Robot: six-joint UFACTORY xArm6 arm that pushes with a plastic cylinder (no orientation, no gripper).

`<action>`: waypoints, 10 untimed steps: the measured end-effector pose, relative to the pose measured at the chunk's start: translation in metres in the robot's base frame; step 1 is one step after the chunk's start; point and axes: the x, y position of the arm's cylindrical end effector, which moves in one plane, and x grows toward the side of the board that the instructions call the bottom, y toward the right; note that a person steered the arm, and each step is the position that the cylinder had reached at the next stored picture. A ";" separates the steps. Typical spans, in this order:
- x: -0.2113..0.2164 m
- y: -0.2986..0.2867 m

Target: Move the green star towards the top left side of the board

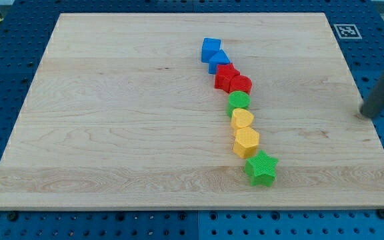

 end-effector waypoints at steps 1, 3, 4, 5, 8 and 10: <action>0.091 -0.001; 0.114 -0.092; 0.114 -0.115; 0.114 -0.115; 0.096 -0.114; 0.086 -0.165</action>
